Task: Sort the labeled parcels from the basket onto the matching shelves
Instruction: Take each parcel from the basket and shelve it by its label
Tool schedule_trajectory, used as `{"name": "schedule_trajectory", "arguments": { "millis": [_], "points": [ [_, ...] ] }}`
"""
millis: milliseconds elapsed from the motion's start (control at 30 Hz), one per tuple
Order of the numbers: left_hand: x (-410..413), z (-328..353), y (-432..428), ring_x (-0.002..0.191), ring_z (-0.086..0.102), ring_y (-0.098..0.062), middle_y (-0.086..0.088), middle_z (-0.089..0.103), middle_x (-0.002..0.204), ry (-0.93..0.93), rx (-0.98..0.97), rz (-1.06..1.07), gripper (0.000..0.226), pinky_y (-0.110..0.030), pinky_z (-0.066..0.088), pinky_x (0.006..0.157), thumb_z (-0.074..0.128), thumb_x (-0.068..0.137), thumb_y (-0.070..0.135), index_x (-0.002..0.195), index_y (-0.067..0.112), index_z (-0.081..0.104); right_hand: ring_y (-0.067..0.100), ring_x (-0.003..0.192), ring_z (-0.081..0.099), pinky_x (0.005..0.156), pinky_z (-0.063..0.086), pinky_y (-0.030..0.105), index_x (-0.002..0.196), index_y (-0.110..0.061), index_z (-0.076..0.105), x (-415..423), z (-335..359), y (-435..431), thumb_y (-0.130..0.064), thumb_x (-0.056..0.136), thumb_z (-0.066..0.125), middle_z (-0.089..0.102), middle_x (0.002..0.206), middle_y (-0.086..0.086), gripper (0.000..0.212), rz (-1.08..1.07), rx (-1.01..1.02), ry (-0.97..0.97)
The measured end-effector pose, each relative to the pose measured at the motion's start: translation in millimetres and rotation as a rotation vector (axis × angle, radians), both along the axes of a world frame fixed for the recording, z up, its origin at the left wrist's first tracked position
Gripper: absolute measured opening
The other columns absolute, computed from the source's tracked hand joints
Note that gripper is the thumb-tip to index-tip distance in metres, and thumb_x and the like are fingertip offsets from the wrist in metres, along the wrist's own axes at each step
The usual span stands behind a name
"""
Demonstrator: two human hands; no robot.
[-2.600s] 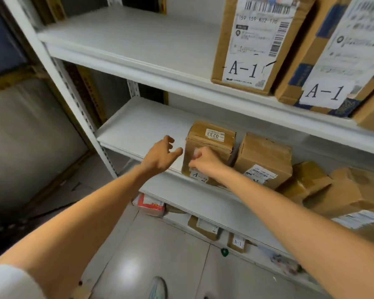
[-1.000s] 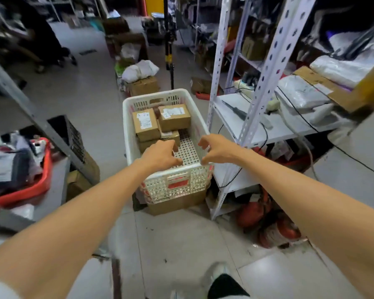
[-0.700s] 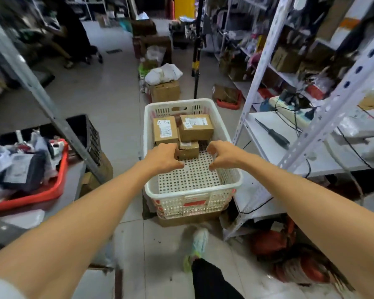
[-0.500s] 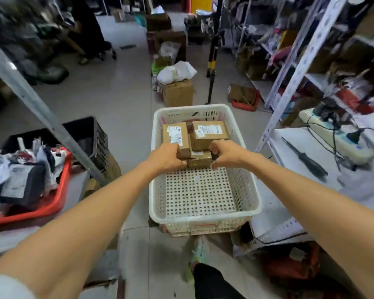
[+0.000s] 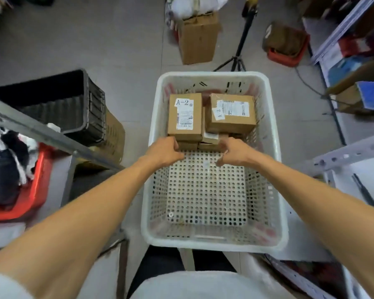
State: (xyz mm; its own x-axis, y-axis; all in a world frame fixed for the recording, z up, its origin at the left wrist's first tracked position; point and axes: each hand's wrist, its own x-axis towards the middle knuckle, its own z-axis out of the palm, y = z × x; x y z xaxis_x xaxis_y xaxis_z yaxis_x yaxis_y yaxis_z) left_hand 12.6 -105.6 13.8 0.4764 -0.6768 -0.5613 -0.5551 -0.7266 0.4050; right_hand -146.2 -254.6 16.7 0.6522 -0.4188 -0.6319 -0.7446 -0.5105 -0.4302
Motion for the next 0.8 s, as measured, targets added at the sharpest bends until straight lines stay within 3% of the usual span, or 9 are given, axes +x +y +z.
{"name": "schedule_trajectory", "arguments": {
  "millis": [67,200,267,333,400,500,633,733,800],
  "points": [
    [13,-22,-6,0.095,0.059,-0.023,-0.004,0.061,0.101,0.009,0.033,0.015,0.035,-0.041,0.051,0.088,0.067,0.083,0.034,0.109,0.011,0.059,0.039,0.113,0.055,0.094,0.048,0.051,0.123,0.005,0.050,11,-24,-3,-0.022,0.077,0.075,0.056,0.124,0.025,0.059,-0.009,0.027,0.023],
    [41,-61,-30,0.092,0.056,-0.023,-0.005,0.061,0.102,-0.015,0.031,-0.008,0.034,-0.035,0.048,0.079,0.063,0.084,0.031,0.111,0.013,0.055,0.028,0.099,0.054,0.070,0.047,0.032,0.110,-0.008,0.049,46,-65,-18,-0.023,0.082,0.072,0.055,0.107,0.006,0.040,0.008,0.015,0.057],
    [56,-81,-49,0.095,0.056,-0.025,-0.008,0.060,0.108,-0.040,0.001,0.008,0.033,-0.034,0.046,0.078,0.062,0.084,0.025,0.113,0.013,0.052,0.027,0.102,0.054,0.079,0.049,0.034,0.123,-0.007,0.046,70,-83,-28,-0.019,0.086,0.068,0.055,0.121,0.011,0.044,-0.032,0.021,0.035],
    [68,-104,-69,0.114,0.050,-0.030,-0.014,0.050,0.126,-0.045,0.011,0.003,0.049,-0.038,0.043,0.090,0.061,0.085,0.018,0.129,0.011,0.043,0.030,0.110,0.054,0.088,0.047,0.035,0.132,-0.003,0.041,93,-101,-39,-0.018,0.089,0.062,0.053,0.130,0.014,0.050,-0.084,-0.017,-0.032],
    [78,-130,-85,0.134,0.031,-0.036,-0.019,0.030,0.144,-0.015,0.071,0.027,0.077,-0.043,0.033,0.109,0.062,0.084,0.015,0.147,0.012,0.017,0.032,0.111,0.054,0.083,0.045,0.033,0.131,-0.001,0.038,113,-124,-49,-0.018,0.092,0.059,0.052,0.129,0.018,0.048,-0.162,-0.055,-0.091],
    [79,-165,-99,0.142,0.015,-0.036,-0.018,0.010,0.154,0.124,0.061,0.258,0.098,-0.050,0.023,0.116,0.063,0.083,0.019,0.151,0.012,-0.008,0.032,0.122,0.049,0.101,0.043,0.037,0.136,0.001,0.027,130,-161,-60,-0.019,0.095,0.055,0.045,0.137,0.020,0.054,-0.348,0.052,-0.138],
    [61,-184,-105,0.140,0.016,-0.034,-0.016,0.008,0.152,0.097,-0.048,0.433,0.096,-0.043,0.025,0.115,0.062,0.084,0.022,0.150,0.010,-0.005,0.027,0.129,0.045,0.109,0.038,0.040,0.146,-0.004,0.017,136,-196,-54,-0.018,0.092,0.058,0.043,0.143,0.013,0.069,-0.481,0.161,-0.188],
    [44,-188,-94,0.131,0.028,-0.031,-0.012,0.023,0.143,0.023,-0.087,0.492,0.081,-0.038,0.031,0.104,0.061,0.086,0.031,0.146,0.009,0.012,0.028,0.121,0.050,0.101,0.045,0.044,0.141,-0.007,0.028,122,-210,-47,-0.013,0.081,0.062,0.047,0.136,0.012,0.070,-0.558,0.134,-0.175],
    [29,-195,-78,0.131,0.031,-0.033,-0.012,0.025,0.142,0.084,-0.063,0.516,0.074,-0.041,0.032,0.104,0.060,0.088,0.035,0.144,0.010,0.017,0.027,0.117,0.051,0.099,0.047,0.044,0.134,-0.010,0.035,100,-213,-40,-0.019,0.077,0.065,0.048,0.132,0.010,0.065,-0.605,0.152,-0.136]
  ]
}}
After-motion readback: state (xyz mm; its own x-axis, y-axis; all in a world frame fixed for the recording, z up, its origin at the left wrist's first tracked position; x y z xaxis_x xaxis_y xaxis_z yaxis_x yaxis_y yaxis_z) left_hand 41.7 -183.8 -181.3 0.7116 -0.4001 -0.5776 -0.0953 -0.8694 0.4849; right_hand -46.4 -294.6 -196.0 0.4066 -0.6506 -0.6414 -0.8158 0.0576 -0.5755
